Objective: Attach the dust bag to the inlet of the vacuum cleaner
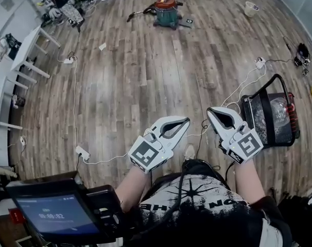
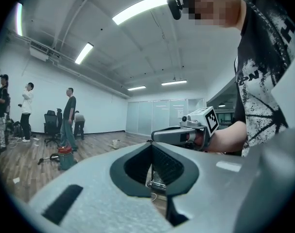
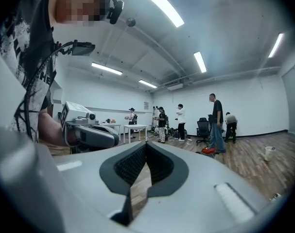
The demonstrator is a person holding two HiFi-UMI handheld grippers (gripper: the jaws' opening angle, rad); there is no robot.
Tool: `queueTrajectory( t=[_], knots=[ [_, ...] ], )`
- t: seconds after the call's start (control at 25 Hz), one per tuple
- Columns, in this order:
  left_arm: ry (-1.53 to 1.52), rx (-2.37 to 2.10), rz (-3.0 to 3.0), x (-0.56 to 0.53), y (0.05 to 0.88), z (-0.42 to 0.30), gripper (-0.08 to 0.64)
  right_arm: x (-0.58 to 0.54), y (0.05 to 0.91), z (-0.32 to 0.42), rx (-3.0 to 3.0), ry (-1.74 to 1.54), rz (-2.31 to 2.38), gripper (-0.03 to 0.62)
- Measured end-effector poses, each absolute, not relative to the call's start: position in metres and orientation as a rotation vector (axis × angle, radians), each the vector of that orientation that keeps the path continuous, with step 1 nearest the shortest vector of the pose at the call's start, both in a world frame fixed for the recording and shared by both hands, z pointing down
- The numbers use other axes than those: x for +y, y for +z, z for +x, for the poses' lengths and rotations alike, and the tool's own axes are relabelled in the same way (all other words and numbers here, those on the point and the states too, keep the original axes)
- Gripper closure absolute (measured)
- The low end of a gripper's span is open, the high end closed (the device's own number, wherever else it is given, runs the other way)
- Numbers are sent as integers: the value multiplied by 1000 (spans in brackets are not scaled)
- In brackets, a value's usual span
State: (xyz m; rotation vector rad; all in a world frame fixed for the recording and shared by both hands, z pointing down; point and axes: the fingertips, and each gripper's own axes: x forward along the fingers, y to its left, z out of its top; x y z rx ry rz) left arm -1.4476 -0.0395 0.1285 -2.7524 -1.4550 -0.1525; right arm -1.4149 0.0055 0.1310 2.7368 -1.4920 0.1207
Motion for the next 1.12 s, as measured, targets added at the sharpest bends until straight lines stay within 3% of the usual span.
queueTrajectory(
  t=[0.48,1.12],
  knots=[
    [-199,-1461,-2725,38,120,-1380,562,82,130,-1346,-1532,80,2759,584],
    [-212,-1394,-2736,30,137,-1343,563,73,142,-1305,-1572,86,2738,584]
  ],
)
